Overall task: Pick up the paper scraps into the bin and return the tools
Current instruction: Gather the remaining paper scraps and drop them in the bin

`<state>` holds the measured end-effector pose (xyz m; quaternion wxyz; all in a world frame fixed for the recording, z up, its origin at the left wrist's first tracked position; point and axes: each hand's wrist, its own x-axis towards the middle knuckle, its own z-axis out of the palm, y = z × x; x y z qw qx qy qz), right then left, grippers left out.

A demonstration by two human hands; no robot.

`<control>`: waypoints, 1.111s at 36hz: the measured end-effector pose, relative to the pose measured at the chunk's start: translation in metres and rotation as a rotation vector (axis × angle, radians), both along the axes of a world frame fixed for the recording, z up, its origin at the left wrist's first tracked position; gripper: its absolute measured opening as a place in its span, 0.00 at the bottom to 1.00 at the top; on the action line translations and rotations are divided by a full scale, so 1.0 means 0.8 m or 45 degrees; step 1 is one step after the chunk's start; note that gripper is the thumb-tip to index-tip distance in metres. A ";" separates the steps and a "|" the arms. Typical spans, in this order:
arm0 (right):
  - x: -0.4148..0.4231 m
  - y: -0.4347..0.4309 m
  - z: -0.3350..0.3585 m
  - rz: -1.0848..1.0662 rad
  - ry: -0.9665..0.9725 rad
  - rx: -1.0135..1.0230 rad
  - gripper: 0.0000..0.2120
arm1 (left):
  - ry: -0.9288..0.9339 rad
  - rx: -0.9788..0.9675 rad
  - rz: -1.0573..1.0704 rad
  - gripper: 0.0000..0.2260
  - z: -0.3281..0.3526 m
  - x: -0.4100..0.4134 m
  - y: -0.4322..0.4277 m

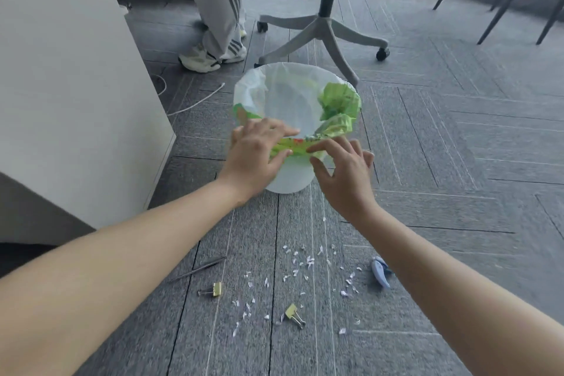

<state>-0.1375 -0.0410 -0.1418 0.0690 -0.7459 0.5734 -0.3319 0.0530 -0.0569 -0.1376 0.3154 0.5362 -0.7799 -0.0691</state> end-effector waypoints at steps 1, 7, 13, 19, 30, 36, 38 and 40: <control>-0.004 0.011 -0.012 -0.009 -0.026 0.027 0.07 | 0.027 -0.001 -0.019 0.16 -0.010 0.001 0.014; -0.020 0.058 -0.095 -0.082 -0.038 0.390 0.07 | 0.152 0.273 0.034 0.22 -0.095 0.010 0.091; -0.040 0.103 -0.176 -0.202 0.032 0.738 0.08 | -0.073 0.664 0.096 0.19 -0.176 0.026 0.138; -0.053 0.120 -0.200 -0.116 0.241 0.885 0.14 | -0.237 0.843 0.081 0.19 -0.196 0.013 0.140; -0.044 0.106 -0.229 -0.068 0.365 0.938 0.16 | -0.163 1.011 0.279 0.20 -0.236 -0.052 0.125; -0.041 0.103 -0.242 -0.093 0.325 0.918 0.14 | -0.192 0.966 0.282 0.19 -0.244 -0.058 0.113; -0.041 0.102 -0.243 -0.080 0.313 0.899 0.12 | -0.206 0.944 0.274 0.18 -0.247 -0.058 0.110; -0.041 0.099 -0.245 -0.048 0.293 0.886 0.11 | -0.200 0.929 0.292 0.17 -0.250 -0.059 0.109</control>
